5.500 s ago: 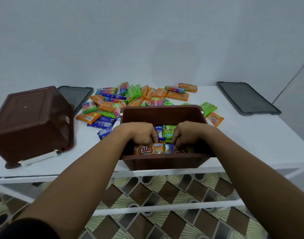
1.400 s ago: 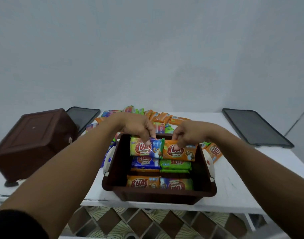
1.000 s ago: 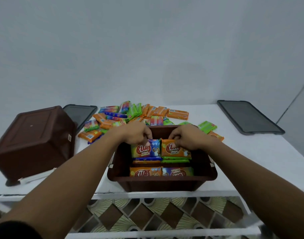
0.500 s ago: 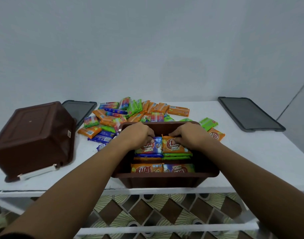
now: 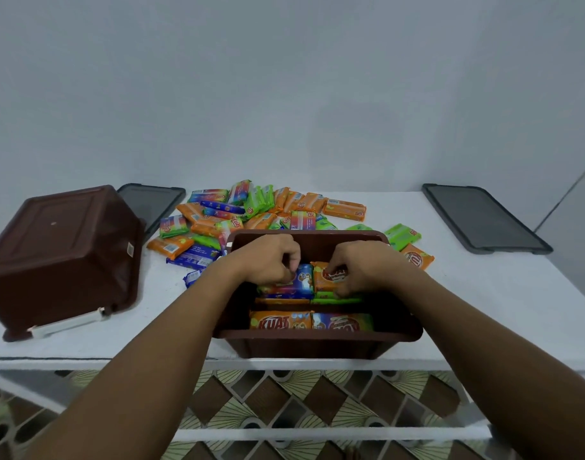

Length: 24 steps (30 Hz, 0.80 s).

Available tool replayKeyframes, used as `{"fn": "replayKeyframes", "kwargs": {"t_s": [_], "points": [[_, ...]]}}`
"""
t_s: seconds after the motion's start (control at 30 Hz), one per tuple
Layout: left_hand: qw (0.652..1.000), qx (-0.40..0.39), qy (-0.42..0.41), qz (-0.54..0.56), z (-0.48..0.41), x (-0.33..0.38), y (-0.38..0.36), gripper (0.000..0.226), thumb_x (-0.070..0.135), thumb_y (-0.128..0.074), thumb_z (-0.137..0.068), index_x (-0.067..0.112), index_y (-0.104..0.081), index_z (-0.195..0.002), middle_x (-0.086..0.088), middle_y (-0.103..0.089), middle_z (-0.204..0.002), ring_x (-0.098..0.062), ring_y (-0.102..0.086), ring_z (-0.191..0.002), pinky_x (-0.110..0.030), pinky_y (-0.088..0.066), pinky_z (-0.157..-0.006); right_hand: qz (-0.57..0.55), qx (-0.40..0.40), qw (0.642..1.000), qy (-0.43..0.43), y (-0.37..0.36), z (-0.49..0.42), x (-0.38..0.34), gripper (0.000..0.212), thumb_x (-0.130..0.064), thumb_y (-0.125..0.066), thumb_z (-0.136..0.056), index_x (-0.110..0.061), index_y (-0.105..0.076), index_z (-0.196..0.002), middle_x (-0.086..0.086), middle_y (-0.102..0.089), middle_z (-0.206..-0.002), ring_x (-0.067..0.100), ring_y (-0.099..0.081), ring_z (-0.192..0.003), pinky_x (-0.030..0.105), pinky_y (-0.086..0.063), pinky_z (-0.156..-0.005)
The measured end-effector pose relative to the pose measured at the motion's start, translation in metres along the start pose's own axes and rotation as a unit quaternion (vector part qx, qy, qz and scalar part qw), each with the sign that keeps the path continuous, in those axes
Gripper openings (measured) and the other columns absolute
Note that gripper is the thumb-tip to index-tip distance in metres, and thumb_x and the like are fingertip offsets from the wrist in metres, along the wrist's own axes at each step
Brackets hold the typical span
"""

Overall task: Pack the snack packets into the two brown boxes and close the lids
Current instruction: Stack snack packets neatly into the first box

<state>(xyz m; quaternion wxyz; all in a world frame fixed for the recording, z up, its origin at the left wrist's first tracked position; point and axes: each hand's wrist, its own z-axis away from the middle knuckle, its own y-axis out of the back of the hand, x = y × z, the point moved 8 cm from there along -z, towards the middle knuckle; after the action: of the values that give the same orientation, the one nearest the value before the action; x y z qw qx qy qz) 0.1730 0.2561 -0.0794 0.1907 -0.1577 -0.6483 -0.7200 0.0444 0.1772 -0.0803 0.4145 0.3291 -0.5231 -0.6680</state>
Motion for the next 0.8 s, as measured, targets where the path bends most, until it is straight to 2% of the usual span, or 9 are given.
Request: {"fn": "replayKeyframes", "kwargs": {"t_s": [0.13,0.23,0.33,0.43,0.53,0.63,0.7,0.8], "points": [[0.999,-0.038,0.013,-0.021,0.000,-0.001,-0.006,0.021,0.008,-0.081,-0.080,0.019,-0.066,-0.091,0.007,-0.049,-0.106,-0.012,-0.054,-0.093,-0.029,-0.050,-0.078,0.029,-0.008,0.999,0.015,-0.002,-0.005,-0.004,0.050,-0.045,-0.073,-0.081,-0.033,-0.061,-0.128,-0.011,-0.056,-0.130,0.014,-0.056,-0.113,0.035,-0.053,-0.091],[0.998,-0.040,0.029,-0.045,-0.003,-0.003,-0.008,0.033,0.014,-0.087,-0.075,0.025,-0.062,-0.093,0.011,-0.048,-0.107,-0.012,-0.053,-0.095,-0.033,-0.051,-0.080,0.033,0.000,0.999,0.016,-0.003,-0.007,-0.005,0.047,-0.044,-0.073,-0.083,-0.034,-0.060,-0.127,-0.011,-0.057,-0.128,0.014,-0.058,-0.110,0.034,-0.053,-0.089],[0.996,-0.038,0.042,-0.063,-0.004,-0.006,-0.010,0.035,0.017,-0.087,-0.075,0.026,-0.060,-0.095,0.011,-0.047,-0.108,-0.014,-0.053,-0.097,-0.037,-0.051,-0.082,0.040,0.016,0.999,0.027,-0.002,-0.007,-0.008,0.046,-0.042,-0.073,-0.084,-0.033,-0.059,-0.127,-0.010,-0.058,-0.126,0.016,-0.060,-0.107,0.036,-0.055,-0.087],[0.998,-0.029,0.032,-0.055,-0.005,-0.006,-0.007,0.027,0.012,-0.082,-0.081,0.027,-0.062,-0.093,0.010,-0.049,-0.108,-0.017,-0.055,-0.097,-0.038,-0.051,-0.082,0.039,0.024,0.998,0.036,-0.002,-0.005,-0.009,0.050,-0.041,-0.075,-0.084,-0.030,-0.059,-0.130,-0.009,-0.059,-0.126,0.018,-0.061,-0.108,0.038,-0.055,-0.088],[0.997,-0.007,0.038,-0.064,-0.005,-0.006,0.000,0.026,0.002,-0.066,-0.090,0.028,-0.064,-0.089,0.007,-0.055,-0.108,-0.021,-0.060,-0.096,-0.043,-0.055,-0.085,0.024,0.023,0.999,0.038,-0.004,-0.004,-0.006,0.053,-0.040,-0.077,-0.083,-0.030,-0.059,-0.132,-0.008,-0.059,-0.128,0.020,-0.061,-0.110,0.038,-0.055,-0.088],[0.998,0.024,0.041,-0.051,-0.004,-0.004,0.008,0.024,0.003,-0.064,-0.093,0.027,-0.067,-0.089,0.008,-0.060,-0.106,-0.017,-0.063,-0.095,-0.036,-0.056,-0.084,-0.005,0.015,0.999,0.047,-0.003,-0.008,-0.003,0.054,-0.043,-0.076,-0.083,-0.031,-0.058,-0.132,-0.008,-0.057,-0.129,0.019,-0.058,-0.114,0.037,-0.052,-0.089],[0.997,0.062,0.041,-0.028,-0.002,-0.003,0.017,0.019,0.006,-0.066,-0.093,0.024,-0.069,-0.089,0.009,-0.064,-0.102,-0.010,-0.063,-0.092,-0.029,-0.056,-0.077,-0.061,0.023,0.996,0.058,0.004,-0.011,-0.001,0.049,-0.042,-0.073,-0.086,-0.030,-0.060,-0.132,-0.007,-0.058,-0.129,0.017,-0.056,-0.117,0.037,-0.051,-0.093],[0.991,0.125,0.036,-0.017,-0.003,-0.001,0.038,0.013,0.009,-0.069,-0.092,0.022,-0.071,-0.090,0.015,-0.064,-0.091,0.000,-0.060,-0.084,-0.024,-0.049,-0.069,-0.139,0.075,0.985,0.074,0.025,-0.015,0.008,0.037,-0.038,-0.072,-0.088,-0.028,-0.067,-0.123,-0.007,-0.066,-0.118,0.013,-0.064,-0.101,0.035,-0.055,-0.086]]}}
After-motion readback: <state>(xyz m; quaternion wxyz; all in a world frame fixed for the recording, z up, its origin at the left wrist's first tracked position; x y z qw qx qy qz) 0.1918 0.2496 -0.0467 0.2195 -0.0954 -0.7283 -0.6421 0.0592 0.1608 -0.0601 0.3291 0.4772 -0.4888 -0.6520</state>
